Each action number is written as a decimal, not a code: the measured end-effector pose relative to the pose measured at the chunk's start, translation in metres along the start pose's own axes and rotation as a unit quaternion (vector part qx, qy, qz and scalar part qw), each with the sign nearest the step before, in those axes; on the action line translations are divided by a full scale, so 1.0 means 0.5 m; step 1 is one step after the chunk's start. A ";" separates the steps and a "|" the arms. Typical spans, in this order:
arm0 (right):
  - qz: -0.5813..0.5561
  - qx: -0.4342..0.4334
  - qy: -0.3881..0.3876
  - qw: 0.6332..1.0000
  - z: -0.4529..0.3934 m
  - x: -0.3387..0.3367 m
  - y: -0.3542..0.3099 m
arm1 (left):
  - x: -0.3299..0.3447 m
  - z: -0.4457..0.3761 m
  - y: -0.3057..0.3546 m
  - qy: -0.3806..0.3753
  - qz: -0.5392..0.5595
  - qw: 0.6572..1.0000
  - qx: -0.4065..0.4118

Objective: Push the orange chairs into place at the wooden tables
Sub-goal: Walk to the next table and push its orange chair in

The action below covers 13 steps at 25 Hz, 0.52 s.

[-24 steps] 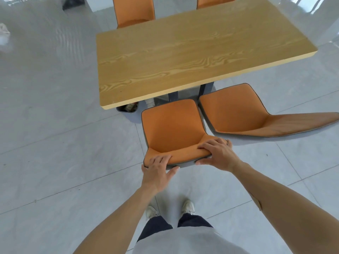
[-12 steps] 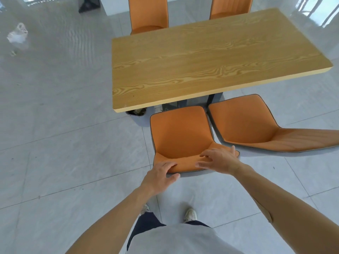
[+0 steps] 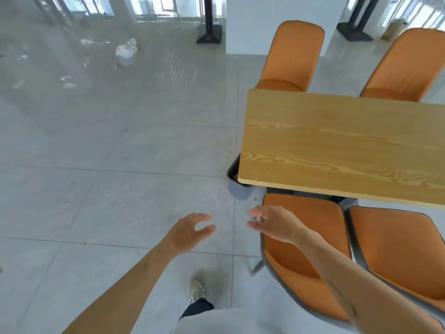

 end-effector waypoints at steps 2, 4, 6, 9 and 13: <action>0.004 -0.028 0.010 1.000 -0.073 -0.019 -0.109 | -0.131 -0.007 -0.051 0.049 0.001 0.999 -0.005; -0.001 -0.054 0.038 0.998 -0.147 -0.045 -0.207 | -0.249 -0.021 -0.090 0.090 -0.007 0.996 -0.002; 0.003 -0.073 0.061 0.995 -0.218 -0.067 -0.288 | -0.351 -0.035 -0.130 0.120 -0.013 0.993 -0.003; 0.010 -0.088 0.076 0.993 -0.313 -0.098 -0.366 | -0.465 -0.077 -0.171 0.147 -0.027 0.989 0.000; 0.004 -0.096 0.094 0.991 -0.454 -0.154 -0.422 | -0.569 -0.172 -0.220 0.159 -0.053 0.986 0.004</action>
Point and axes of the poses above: each hand's wrist, its own z-axis away from the middle knuckle, its own x-axis out of the palm, y = z × x, the point moved 5 cm from there along -z, towards the middle knuckle, and after that the axes turned 10 degrees about x, right-handed, at the moved point
